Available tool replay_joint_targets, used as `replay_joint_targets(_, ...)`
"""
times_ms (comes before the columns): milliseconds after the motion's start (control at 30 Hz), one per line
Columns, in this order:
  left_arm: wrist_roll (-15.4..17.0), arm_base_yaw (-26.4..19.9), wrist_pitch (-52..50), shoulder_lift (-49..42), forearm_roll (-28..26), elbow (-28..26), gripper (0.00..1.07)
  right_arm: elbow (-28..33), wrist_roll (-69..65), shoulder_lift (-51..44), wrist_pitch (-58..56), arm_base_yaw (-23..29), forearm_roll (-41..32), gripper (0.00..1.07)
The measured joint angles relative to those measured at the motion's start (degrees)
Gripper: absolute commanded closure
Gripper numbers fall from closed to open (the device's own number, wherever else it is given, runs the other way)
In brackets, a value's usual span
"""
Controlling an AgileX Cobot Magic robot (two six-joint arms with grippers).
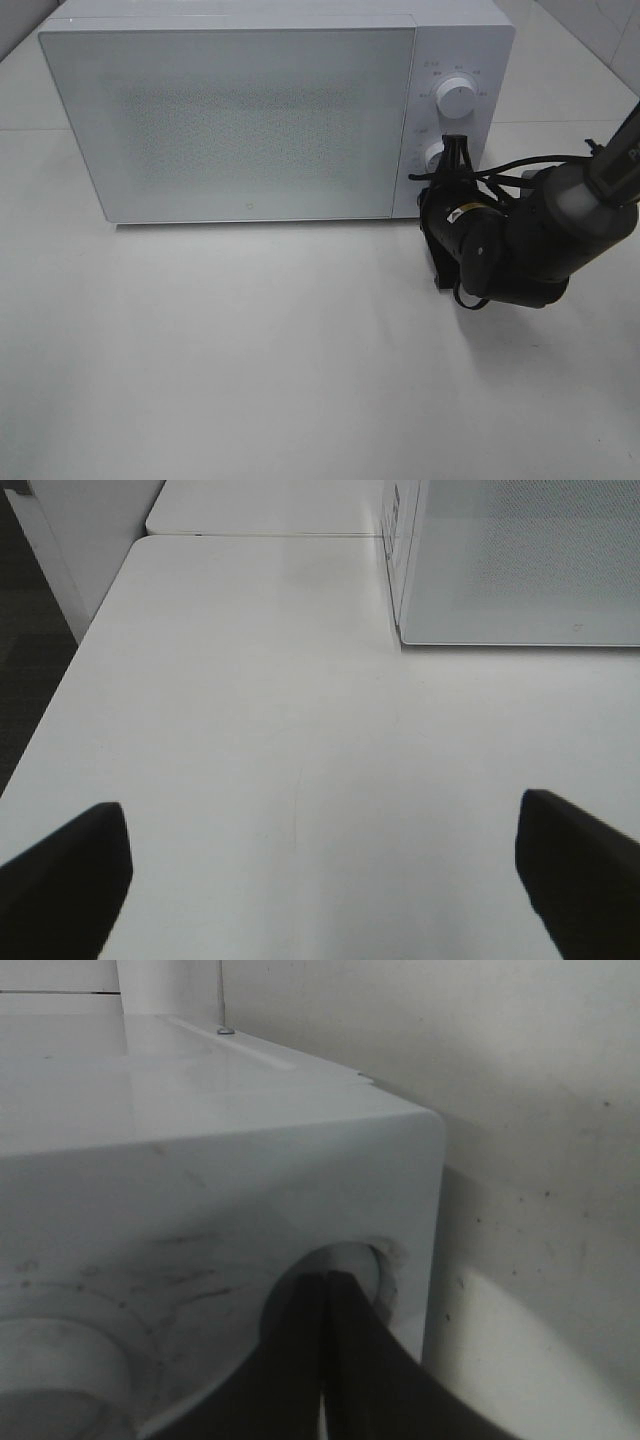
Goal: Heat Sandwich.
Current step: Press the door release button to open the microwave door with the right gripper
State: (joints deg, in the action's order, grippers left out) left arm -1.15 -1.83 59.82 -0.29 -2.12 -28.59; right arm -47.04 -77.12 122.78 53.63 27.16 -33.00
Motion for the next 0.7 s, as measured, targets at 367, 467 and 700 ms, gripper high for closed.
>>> replay_joint_targets(367,0.0,0.0,0.0,0.0,0.0,0.0,0.09,-2.3,1.9,1.3,-2.2,-0.4,-0.7,1.07)
replay_joint_targets(467,0.0,0.0,0.0,0.0,0.0,0.0,0.09,-2.3,2.3,1.3,-2.4,-0.4,-0.9,1.06)
replay_joint_targets(700,0.0,0.0,0.0,0.0,0.0,0.0,0.09,-2.3,2.3,1.3,-2.6,-0.5,-0.9,1.06)
